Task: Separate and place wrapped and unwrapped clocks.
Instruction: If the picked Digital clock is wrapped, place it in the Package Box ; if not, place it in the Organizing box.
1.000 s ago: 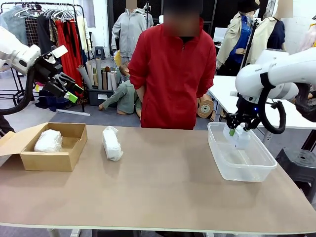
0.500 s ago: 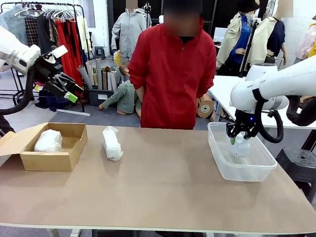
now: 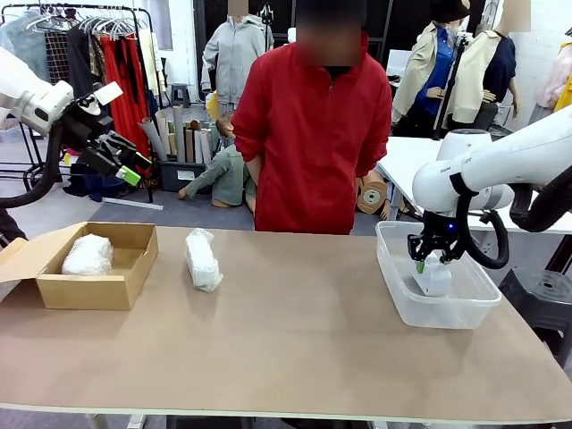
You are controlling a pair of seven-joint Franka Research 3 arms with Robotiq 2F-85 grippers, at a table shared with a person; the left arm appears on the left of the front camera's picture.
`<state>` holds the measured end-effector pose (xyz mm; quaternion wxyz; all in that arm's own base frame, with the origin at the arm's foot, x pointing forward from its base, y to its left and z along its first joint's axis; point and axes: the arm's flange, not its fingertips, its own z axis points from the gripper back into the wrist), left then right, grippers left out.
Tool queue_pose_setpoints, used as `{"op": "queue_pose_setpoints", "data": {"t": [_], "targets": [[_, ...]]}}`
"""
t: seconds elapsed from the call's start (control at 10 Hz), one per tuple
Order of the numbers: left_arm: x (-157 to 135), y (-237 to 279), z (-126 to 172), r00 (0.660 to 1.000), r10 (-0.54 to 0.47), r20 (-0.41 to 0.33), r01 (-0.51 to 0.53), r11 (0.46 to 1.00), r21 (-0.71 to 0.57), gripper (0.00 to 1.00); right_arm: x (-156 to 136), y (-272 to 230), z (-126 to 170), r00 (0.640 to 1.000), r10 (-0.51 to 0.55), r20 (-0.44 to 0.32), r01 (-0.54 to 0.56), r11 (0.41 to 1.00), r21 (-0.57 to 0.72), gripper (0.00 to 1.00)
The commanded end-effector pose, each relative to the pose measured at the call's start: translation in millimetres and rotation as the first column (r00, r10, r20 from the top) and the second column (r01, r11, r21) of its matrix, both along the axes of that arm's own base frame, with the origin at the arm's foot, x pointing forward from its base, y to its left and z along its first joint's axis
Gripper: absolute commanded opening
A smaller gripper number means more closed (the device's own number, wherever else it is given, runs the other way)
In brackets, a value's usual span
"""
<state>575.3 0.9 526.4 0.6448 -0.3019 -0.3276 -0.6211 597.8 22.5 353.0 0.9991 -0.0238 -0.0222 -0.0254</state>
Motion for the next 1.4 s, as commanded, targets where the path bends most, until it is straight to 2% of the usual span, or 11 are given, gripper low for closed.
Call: {"op": "queue_pose_setpoints", "data": {"t": [0.0,0.1,0.2,0.3,0.7,0.8,1.3], "targets": [[-1,0,3,1.000,0.000,0.004,0.000,1.000,-0.001,1.00,0,2,2,1.000,-0.028,0.011,0.028,0.999,-0.028,0.00],[-1,0,3,1.000,0.000,0.004,0.000,1.000,-0.001,1.00,1,2,-1,1.000,-0.030,-0.009,0.030,0.999,-0.035,0.02],[-1,0,3,1.000,0.000,0.004,0.000,1.000,-0.001,1.00,1,2,-1,0.999,-0.031,-0.015,0.031,0.999,-0.036,0.12],[-1,0,3,1.000,0.000,0.004,0.000,1.000,-0.001,1.00,1,3,-2,0.999,-0.038,-0.019,0.037,0.999,-0.034,0.16],[-1,0,3,1.000,0.000,0.004,0.000,1.000,-0.001,1.00,2,2,-2,0.999,-0.034,-0.038,0.032,0.999,-0.036,0.89],[-1,0,3,1.000,0.000,0.004,0.000,1.000,-0.001,1.00,2,2,-2,0.998,-0.036,-0.041,0.035,0.999,-0.034,1.00],[-1,0,3,1.000,0.000,0.004,0.000,1.000,-0.001,1.00,1,-2,12,0.999,-0.013,-0.049,0.011,1.000,-0.026,1.00]]}}
